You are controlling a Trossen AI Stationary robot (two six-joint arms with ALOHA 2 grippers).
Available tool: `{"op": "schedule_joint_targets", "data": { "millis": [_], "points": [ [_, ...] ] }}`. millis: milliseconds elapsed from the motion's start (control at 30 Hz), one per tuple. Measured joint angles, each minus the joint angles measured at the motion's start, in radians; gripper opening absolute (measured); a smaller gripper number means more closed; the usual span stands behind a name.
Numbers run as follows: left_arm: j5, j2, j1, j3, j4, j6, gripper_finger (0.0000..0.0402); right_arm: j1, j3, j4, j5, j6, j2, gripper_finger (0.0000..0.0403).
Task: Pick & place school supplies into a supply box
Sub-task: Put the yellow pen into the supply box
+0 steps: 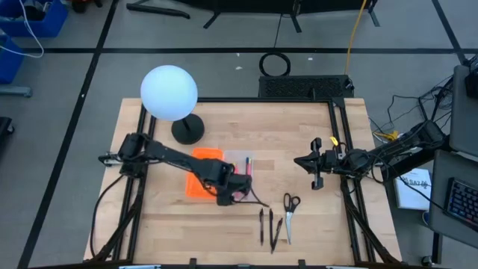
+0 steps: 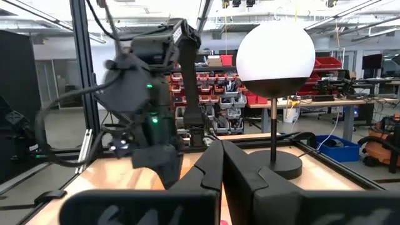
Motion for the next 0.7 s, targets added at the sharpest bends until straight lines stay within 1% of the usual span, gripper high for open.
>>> {"op": "schedule_joint_targets", "data": {
  "millis": [133,333,400,533,700],
  "points": [
    [0.09,0.0,0.046,0.0,-0.005,0.031,0.0022,0.0,0.0,-0.011,0.0,0.005,0.0,0.0],
    [0.208,0.009,0.085,-0.001,-0.007,0.05,0.0022,0.0,0.0,-0.045,-0.001,0.023,0.0,0.0],
    [0.208,0.018,0.094,-0.008,-0.021,0.051,0.0022,0.0,0.0,-0.051,-0.001,0.031,0.001,0.0],
    [0.199,0.018,0.115,-0.066,0.003,0.093,0.0022,0.0,0.0,-0.057,-0.003,0.046,0.001,0.0],
    [0.146,0.018,0.15,-0.135,0.034,0.11,0.0022,0.001,0.0,-0.06,-0.003,0.064,0.001,0.0]
  ]
}}
